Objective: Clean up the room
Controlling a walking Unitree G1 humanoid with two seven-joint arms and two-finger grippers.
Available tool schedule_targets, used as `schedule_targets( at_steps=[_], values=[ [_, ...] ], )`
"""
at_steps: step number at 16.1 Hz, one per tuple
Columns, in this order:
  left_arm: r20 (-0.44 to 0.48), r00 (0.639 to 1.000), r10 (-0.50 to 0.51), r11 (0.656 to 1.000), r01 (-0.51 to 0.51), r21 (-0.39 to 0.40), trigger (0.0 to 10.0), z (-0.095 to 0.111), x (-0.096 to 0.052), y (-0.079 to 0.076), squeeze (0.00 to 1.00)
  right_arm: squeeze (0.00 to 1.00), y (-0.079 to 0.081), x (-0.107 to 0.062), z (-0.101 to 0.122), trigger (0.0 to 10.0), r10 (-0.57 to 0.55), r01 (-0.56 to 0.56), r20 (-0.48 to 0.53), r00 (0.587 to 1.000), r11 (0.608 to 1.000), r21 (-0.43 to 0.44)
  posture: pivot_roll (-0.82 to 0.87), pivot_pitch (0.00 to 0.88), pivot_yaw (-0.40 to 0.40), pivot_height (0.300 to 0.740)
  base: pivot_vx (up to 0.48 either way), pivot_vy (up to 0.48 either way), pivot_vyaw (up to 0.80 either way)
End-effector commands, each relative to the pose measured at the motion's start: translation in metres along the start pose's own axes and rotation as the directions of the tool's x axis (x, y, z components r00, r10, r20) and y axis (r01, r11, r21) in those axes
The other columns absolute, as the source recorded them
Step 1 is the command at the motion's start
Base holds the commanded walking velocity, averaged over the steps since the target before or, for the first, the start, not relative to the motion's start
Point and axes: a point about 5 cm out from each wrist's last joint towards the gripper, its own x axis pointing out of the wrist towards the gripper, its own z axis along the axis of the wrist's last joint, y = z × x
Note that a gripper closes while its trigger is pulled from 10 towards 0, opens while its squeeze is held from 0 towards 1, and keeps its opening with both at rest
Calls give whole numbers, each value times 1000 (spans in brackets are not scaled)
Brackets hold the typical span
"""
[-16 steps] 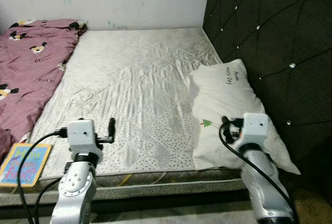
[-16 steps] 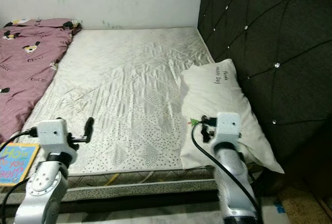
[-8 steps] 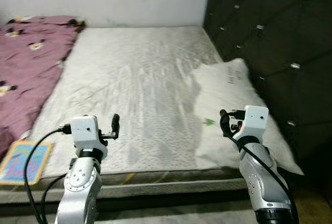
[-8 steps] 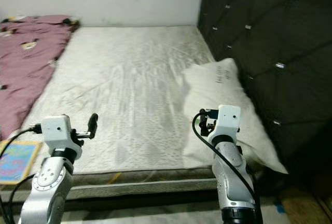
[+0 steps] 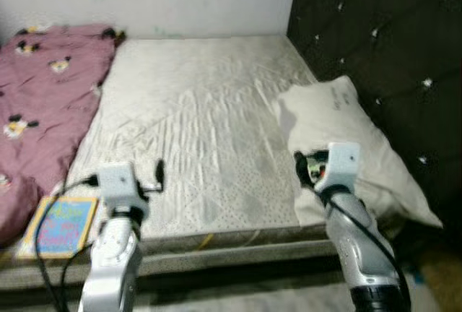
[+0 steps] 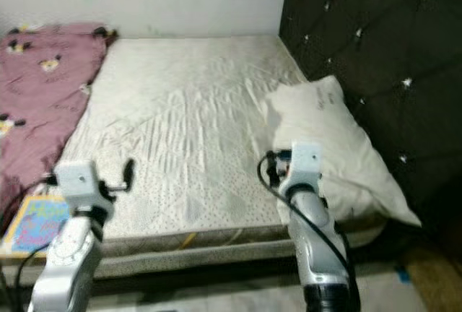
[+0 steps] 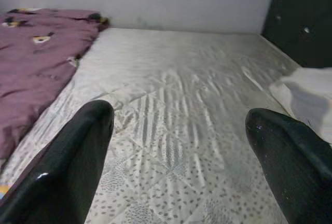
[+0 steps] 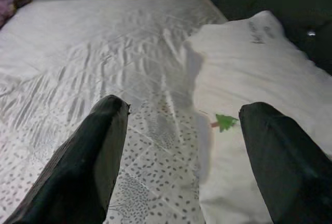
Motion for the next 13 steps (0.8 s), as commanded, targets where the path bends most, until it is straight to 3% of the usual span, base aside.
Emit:
schedule_targets(
  at_steps=[1, 5, 10, 13],
  values=[
    [19, 1000, 10, 1000, -10, 16, 10000, 5, 3, 4, 0, 0, 9, 0, 11, 10000, 34, -33, 51, 998, 999, -18, 19, 30, 2, 740, 0, 480, 0],
    [17, 1000, 12, 1000, -12, 13, 10000, 5, 4, 4, 0, 0, 14, -1, 17, 10000, 63, -57, 76, 995, 995, -76, 15, 36, 2, 740, 0, 480, 0],
    [15, 1000, 11, 1000, -11, 10, 10000, 6, 6, 4, 0, 0, 7, 2, 16, 10000, 50, -48, 68, 996, 998, -33, 15, 44, 4, 740, 0, 480, 0],
    [53, 997, -48, 999, 48, 18, 10000, 11, 5, 0, 0, 0, 8, 2, 16, 10000, 58, -56, 66, 996, 998, -33, 15, 46, 4, 740, 0, 289, 0]
  ],
)
